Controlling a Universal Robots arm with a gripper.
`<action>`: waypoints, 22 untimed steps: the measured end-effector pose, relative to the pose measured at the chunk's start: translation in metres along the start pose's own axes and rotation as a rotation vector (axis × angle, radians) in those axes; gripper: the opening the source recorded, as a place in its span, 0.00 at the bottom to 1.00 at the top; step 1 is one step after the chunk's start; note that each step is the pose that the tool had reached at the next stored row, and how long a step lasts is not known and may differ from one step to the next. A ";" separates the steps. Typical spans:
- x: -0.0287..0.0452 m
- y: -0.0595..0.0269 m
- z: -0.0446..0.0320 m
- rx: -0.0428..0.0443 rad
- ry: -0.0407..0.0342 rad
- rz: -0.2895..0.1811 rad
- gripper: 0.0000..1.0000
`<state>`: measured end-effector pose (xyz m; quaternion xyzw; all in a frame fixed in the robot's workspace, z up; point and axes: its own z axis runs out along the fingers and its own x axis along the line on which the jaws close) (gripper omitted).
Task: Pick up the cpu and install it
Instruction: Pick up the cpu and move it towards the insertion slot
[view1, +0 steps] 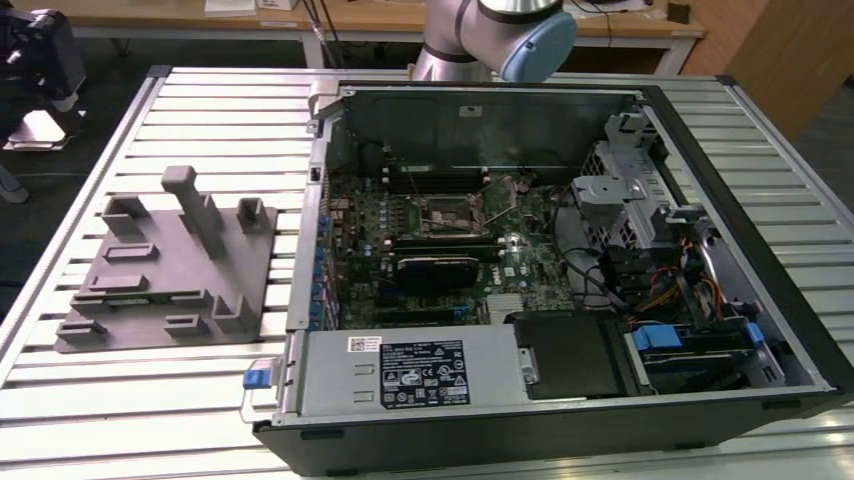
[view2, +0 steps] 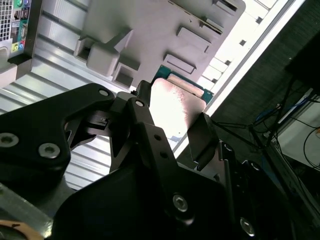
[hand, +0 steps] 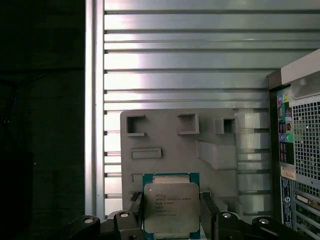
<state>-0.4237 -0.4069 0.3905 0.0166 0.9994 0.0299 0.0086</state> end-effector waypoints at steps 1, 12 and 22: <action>-0.0009 0.0000 0.0000 0.0001 0.0001 0.000 0.54; -0.0110 0.0003 0.0002 0.0001 0.0001 0.000 0.54; -0.0198 0.0007 0.0003 0.0001 0.0001 0.000 0.54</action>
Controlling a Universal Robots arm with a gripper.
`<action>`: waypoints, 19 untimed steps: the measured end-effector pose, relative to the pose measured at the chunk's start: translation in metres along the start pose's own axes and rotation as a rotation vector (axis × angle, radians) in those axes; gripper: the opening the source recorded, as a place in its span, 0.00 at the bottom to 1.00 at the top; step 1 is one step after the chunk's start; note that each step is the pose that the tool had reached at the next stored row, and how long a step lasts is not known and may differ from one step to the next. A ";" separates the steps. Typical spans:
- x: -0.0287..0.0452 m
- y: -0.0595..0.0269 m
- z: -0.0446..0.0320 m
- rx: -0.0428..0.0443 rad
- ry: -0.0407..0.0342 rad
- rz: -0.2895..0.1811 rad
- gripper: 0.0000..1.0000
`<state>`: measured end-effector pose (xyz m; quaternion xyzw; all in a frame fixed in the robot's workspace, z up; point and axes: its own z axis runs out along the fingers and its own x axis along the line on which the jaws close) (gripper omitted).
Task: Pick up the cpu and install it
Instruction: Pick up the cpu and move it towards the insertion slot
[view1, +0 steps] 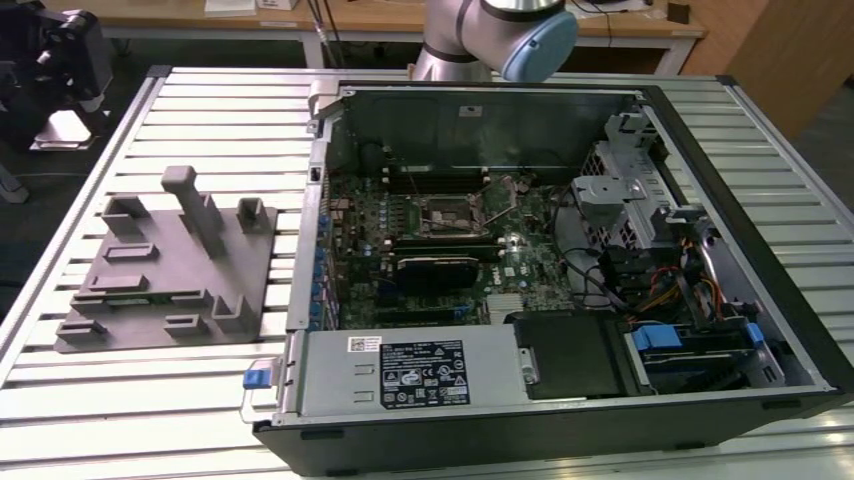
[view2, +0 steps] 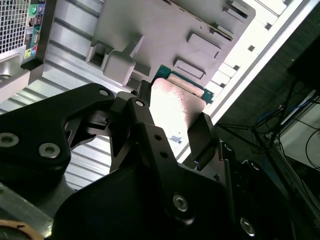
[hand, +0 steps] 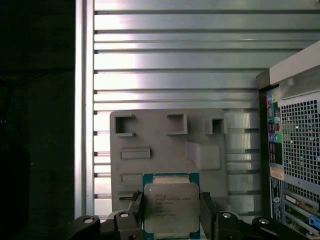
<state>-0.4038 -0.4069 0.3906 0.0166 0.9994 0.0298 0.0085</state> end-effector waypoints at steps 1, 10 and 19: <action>-0.0009 0.0000 0.0000 -0.0001 0.0000 0.000 0.54; -0.0086 0.0003 0.0001 0.0000 0.0001 0.000 0.54; -0.0167 0.0005 0.0003 -0.0001 -0.0001 0.000 0.54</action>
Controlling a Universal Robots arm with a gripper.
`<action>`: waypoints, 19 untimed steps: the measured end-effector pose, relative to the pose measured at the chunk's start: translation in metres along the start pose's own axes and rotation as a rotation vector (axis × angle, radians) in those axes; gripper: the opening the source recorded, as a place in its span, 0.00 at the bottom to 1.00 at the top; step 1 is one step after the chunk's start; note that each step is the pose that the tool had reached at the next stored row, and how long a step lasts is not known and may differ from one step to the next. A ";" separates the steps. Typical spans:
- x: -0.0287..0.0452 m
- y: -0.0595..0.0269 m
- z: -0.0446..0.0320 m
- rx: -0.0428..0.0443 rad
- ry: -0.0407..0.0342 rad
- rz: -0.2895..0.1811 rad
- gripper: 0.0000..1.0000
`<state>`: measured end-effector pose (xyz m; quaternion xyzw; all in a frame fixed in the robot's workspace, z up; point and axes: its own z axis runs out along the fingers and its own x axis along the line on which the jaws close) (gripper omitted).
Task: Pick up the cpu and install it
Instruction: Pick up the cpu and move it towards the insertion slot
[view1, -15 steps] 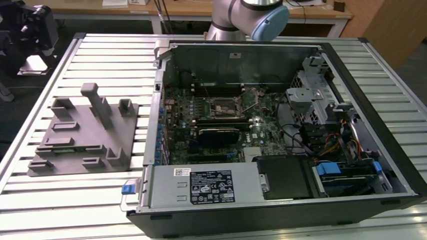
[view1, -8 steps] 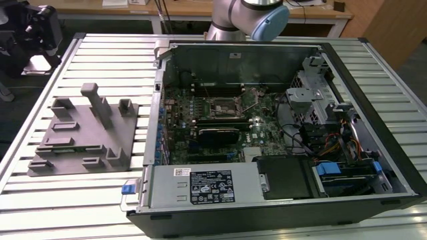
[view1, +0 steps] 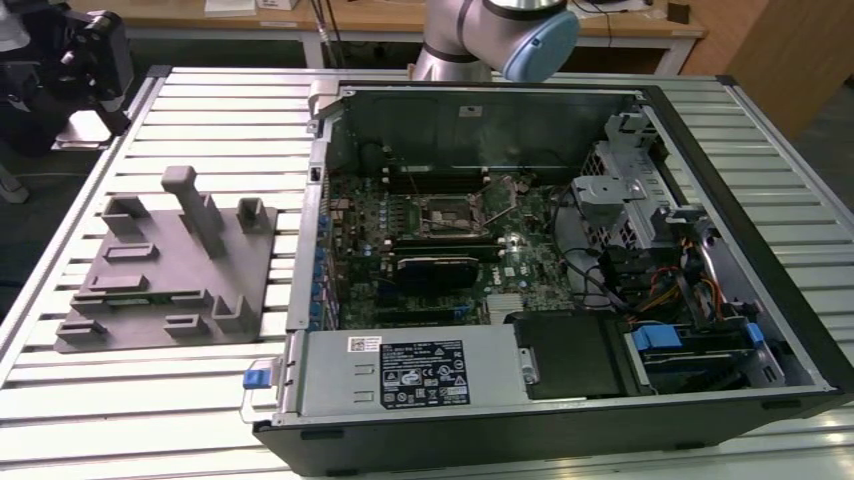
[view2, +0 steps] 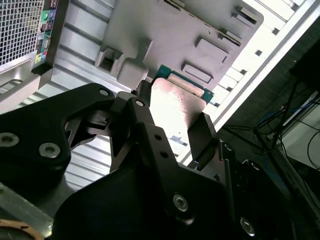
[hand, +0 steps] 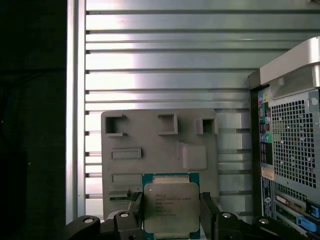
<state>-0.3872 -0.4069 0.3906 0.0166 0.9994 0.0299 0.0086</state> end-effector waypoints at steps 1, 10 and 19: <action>-0.0009 0.0000 0.0000 0.0000 0.0000 0.000 0.54; -0.0093 0.0003 0.0001 0.0000 0.0001 0.000 0.54; -0.0173 0.0006 0.0003 0.0000 0.0001 0.000 0.54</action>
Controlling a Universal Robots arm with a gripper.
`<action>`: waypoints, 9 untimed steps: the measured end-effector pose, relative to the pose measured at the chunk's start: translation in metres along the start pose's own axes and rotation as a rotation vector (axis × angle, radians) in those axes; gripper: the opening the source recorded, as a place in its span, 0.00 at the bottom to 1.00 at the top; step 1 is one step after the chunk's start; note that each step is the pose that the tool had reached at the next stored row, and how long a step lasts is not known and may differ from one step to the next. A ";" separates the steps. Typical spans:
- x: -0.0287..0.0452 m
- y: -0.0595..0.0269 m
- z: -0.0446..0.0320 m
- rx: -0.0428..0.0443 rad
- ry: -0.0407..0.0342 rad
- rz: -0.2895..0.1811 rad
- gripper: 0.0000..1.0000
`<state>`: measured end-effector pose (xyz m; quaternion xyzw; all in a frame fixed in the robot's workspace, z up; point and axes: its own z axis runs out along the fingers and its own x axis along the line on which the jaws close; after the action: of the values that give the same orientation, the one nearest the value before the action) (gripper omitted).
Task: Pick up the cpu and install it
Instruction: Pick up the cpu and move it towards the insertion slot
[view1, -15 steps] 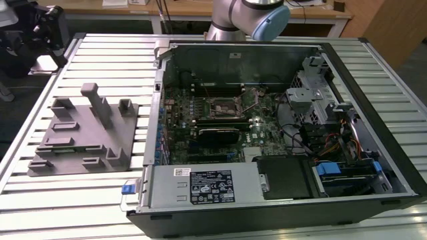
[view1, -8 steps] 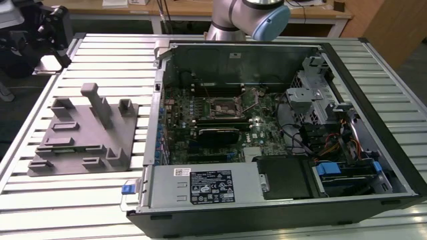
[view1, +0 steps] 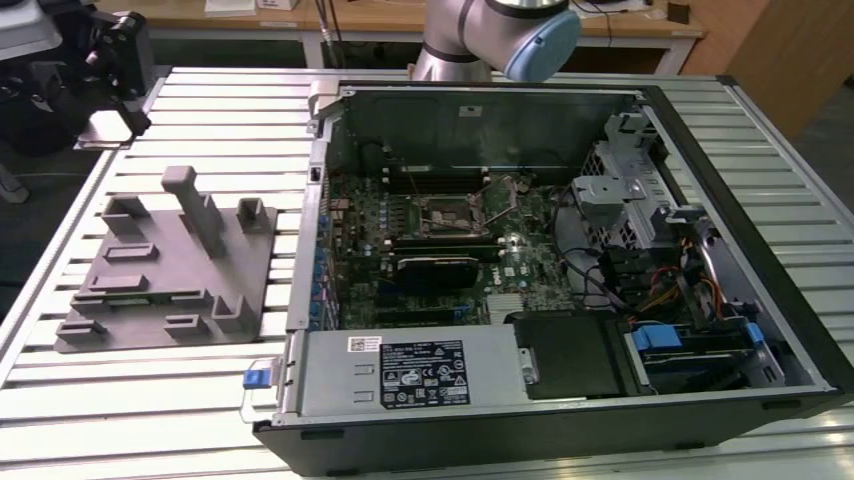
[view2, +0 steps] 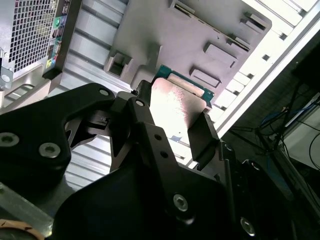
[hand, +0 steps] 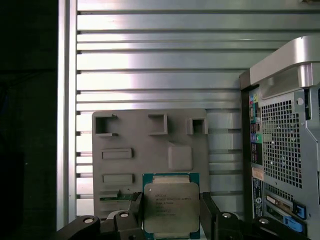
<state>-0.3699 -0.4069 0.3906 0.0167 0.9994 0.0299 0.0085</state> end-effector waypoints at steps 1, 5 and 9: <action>-0.0009 0.0000 0.0000 0.0000 0.0000 0.000 0.54; -0.0042 0.0001 0.0001 0.0000 0.0000 0.000 0.54; -0.0076 0.0002 0.0001 0.0000 0.0000 0.000 0.54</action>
<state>-0.3622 -0.4069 0.3906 0.0166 0.9994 0.0299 0.0085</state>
